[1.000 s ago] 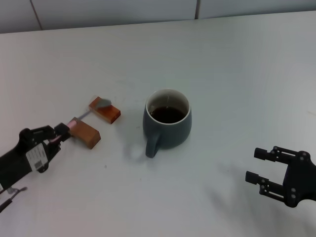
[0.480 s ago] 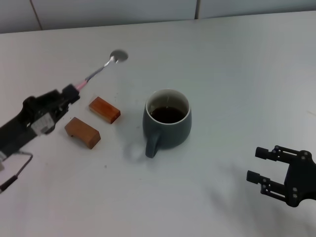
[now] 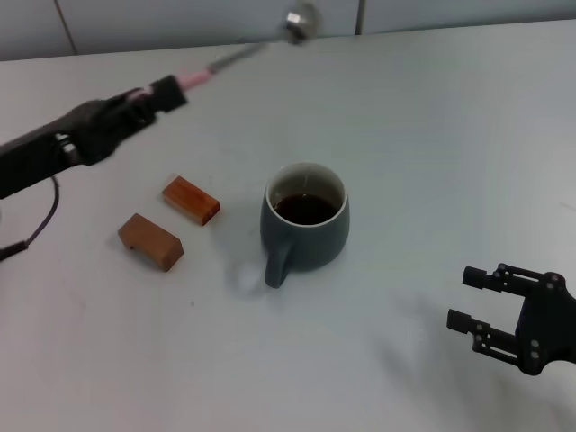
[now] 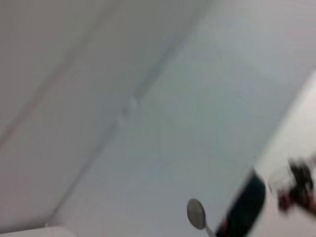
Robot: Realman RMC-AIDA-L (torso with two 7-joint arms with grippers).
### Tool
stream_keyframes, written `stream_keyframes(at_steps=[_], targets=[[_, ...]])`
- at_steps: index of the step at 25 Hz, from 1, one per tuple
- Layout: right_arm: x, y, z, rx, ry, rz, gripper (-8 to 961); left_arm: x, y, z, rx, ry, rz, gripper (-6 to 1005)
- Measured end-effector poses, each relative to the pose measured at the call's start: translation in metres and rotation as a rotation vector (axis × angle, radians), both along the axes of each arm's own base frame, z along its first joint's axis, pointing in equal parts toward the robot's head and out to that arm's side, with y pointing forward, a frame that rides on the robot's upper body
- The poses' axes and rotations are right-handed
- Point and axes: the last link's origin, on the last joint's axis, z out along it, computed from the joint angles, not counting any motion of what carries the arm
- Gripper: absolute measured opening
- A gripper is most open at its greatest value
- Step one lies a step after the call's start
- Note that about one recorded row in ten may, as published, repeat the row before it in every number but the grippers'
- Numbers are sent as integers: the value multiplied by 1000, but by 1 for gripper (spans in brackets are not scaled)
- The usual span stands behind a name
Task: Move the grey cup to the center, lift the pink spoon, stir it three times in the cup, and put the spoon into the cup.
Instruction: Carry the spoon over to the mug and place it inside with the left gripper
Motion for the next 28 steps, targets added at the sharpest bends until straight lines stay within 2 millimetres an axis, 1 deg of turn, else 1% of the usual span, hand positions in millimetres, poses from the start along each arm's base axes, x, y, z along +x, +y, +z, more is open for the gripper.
stream_keyframes(at_steps=[1, 2, 3, 5, 7, 8, 9, 10, 11, 12, 13, 14, 15, 16, 17, 19, 20, 23, 25, 28], targets=[[0, 0, 0, 0, 0, 0, 606, 0, 0, 0, 0, 0, 0, 141], [0, 1, 0, 0, -3, 2, 606, 14, 5, 6, 19, 94, -110, 141], [0, 1, 1, 0, -5, 3, 606, 23, 8, 10, 36, 156, -168, 141], [0, 3, 2, 1, -11, 8, 606, 36, 12, 17, 65, 260, -254, 140], [0, 3, 2, 2, -12, 9, 606, 53, 16, 24, 82, 423, -346, 139], [0, 3, 2, 3, -14, 11, 606, 53, 16, 24, 82, 423, -346, 139], [0, 4, 2, 3, -16, 13, 606, 58, 17, 26, 87, 480, -371, 138], [-1, 5, 2, 4, -18, 15, 606, 68, 22, 27, 93, 592, -405, 138], [-1, 5, 2, 4, -18, 15, 606, 68, 22, 27, 93, 592, -405, 138], [-1, 5, 2, 5, -19, 16, 606, 71, 23, 28, 96, 627, -414, 137], [-1, 6, 2, 6, -19, 16, 606, 83, 27, 30, 110, 712, -446, 137], [-1, 6, 2, 6, -19, 16, 606, 83, 27, 30, 110, 712, -446, 137], [-1, 6, 2, 6, -19, 16, 606, 92, 30, 33, 125, 778, -469, 137], [-1, 6, 2, 6, -19, 16, 606, 92, 30, 33, 125, 778, -469, 138], [-1, 7, 2, 8, -17, 14, 606, 98, 31, 34, 131, 815, -486, 138], [-1, 7, 3, 11, -16, 13, 606, 112, 31, 30, 110, 957, -544, 138], [-1, 7, 3, 11, -16, 13, 606, 112, 31, 30, 110, 957, -544, 138], [-1, 7, 3, 10, -17, 11, 606, 122, 31, 21, 86, 1054, -598, 139], [-1, 7, 3, 10, -17, 10, 606, 125, 31, 19, 81, 1074, -609, 139], [-1, 7, 3, 10, -17, 10, 606, 135, 32, 8, 64, 1158, -653, 140]])
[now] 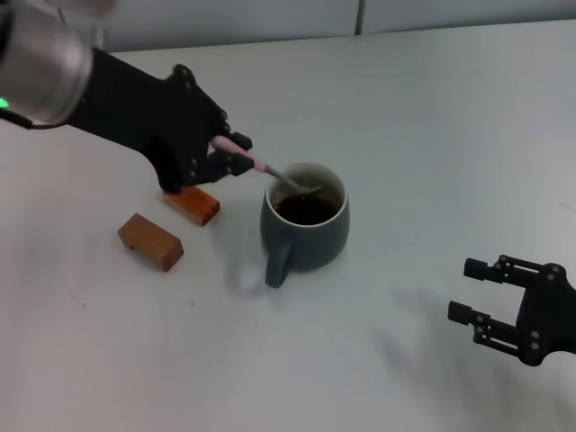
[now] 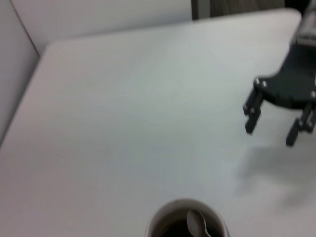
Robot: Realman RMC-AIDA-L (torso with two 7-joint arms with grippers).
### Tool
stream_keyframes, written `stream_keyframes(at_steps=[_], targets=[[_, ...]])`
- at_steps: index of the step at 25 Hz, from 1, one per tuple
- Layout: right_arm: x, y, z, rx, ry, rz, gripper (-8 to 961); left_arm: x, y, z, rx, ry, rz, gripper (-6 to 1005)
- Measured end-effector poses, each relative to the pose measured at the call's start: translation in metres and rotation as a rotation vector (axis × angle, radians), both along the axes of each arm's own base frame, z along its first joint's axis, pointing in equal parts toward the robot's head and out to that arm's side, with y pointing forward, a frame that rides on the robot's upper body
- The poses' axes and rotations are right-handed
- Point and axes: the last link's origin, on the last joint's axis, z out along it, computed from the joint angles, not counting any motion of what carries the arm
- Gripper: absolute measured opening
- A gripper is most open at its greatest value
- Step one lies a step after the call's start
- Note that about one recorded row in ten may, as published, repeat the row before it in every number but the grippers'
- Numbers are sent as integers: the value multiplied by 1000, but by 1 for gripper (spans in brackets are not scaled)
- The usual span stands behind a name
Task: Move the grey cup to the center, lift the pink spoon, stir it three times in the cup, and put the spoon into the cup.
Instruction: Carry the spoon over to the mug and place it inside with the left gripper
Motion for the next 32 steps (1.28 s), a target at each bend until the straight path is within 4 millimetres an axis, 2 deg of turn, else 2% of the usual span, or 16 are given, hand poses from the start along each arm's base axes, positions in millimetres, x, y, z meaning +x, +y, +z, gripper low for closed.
stream_keyframes(at_steps=[7, 14, 23, 32], targets=[[-1, 2, 0, -1, 2, 4, 606, 21, 6, -27, 9, 193, -106, 141], [-2, 3, 0, -1, 2, 8, 606, 30, 7, -48, -1, 319, -164, 143], [-2, 4, -1, -1, 1, 7, 606, 33, 7, -61, -1, 360, -204, 144], [-2, 5, -2, 0, -2, 4, 606, 47, -3, -71, -32, 390, -254, 146]])
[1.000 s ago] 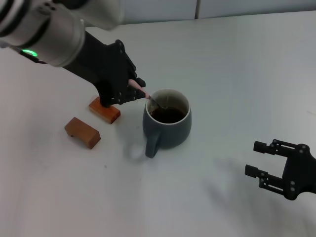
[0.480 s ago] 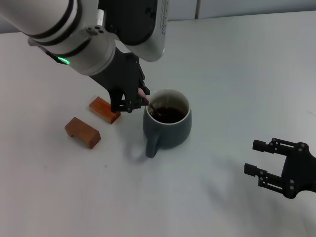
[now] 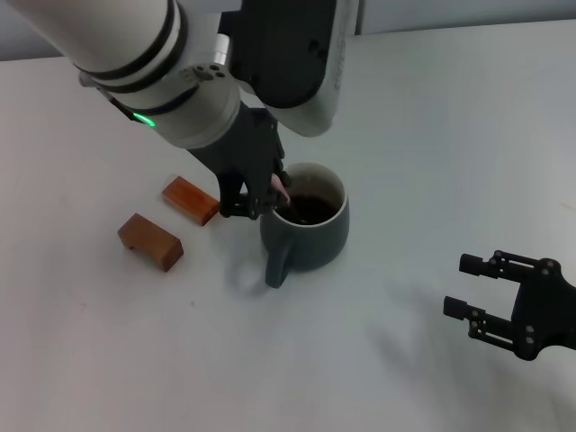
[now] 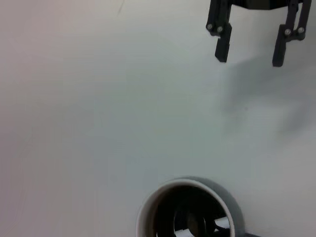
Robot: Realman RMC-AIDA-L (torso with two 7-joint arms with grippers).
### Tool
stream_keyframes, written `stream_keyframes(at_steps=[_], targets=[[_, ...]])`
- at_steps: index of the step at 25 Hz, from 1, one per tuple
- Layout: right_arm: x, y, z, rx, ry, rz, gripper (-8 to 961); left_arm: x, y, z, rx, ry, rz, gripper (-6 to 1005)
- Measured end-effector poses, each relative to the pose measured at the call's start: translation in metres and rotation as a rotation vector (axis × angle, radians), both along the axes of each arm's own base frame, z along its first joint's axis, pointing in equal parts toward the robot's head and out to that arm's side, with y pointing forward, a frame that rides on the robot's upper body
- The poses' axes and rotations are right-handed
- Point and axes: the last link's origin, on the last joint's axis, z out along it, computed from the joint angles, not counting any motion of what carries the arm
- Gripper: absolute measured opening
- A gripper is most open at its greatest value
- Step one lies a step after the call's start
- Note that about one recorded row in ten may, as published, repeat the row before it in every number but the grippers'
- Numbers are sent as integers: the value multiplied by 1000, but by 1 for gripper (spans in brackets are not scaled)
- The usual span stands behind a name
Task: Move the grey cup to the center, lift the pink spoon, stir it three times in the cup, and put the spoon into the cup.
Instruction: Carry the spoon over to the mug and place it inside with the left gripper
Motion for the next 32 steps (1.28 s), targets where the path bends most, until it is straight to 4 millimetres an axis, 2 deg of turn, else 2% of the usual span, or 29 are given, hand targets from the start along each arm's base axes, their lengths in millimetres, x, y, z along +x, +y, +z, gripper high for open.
stream_keyframes(at_steps=[5, 12, 18, 23, 32], targets=[[0, 0, 0, 0, -1, -1, 607, 5, 3, -7, 22, -8, -33, 147], [0, 0, 1, 0, 0, 3, 607, 1, 11, -5, 63, 26, -17, 148], [-1, 1, 0, -1, 0, 4, 607, -2, 7, 0, 53, 77, 18, 150], [0, 1, 1, 0, 0, 3, 607, 4, 1, 0, 22, 56, 13, 151], [0, -1, 1, 0, 2, 2, 606, 10, 3, -14, 40, -1, -29, 152]])
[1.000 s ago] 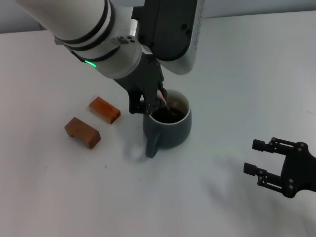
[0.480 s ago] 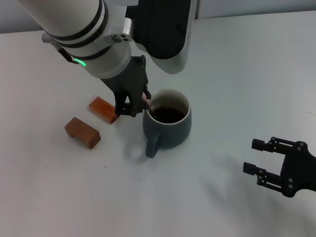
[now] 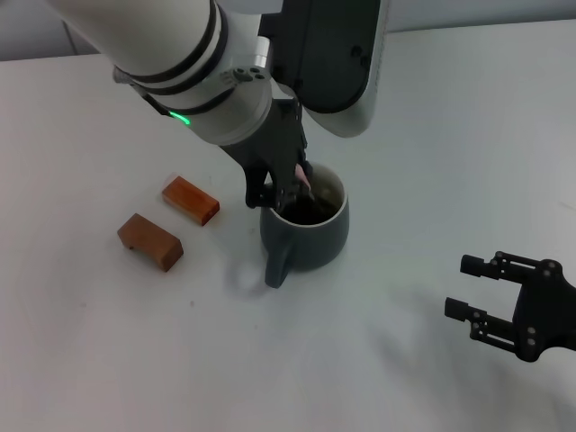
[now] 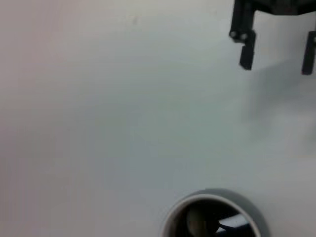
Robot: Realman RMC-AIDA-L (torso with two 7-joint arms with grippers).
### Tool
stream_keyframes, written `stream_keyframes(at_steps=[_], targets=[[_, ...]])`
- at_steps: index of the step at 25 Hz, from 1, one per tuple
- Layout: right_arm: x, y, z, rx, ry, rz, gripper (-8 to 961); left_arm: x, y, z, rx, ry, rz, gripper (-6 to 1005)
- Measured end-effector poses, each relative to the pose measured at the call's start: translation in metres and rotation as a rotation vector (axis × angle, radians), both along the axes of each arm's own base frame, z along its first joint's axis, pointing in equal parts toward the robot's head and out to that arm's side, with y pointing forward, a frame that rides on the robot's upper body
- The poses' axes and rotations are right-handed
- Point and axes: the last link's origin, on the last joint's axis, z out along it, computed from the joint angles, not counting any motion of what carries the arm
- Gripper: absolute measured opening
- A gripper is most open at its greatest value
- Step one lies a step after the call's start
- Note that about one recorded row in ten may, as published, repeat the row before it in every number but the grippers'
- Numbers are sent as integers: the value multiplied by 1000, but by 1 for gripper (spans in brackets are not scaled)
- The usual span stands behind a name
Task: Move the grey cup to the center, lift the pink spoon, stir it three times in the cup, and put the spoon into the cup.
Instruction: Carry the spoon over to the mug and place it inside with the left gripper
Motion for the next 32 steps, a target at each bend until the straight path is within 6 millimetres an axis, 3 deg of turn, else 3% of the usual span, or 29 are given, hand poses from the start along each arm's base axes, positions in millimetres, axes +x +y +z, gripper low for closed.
stream_keyframes(at_steps=[14, 21, 32], targets=[[0, 0, 0, 1, -1, 4, 606, 1, -10, 7, -26, 23, 47, 155], [0, 0, 0, -2, -2, 7, 606, 3, -5, -2, 3, -13, 17, 156], [0, -1, 0, 0, 0, 5, 607, -5, 3, 6, 73, 43, 56, 159]])
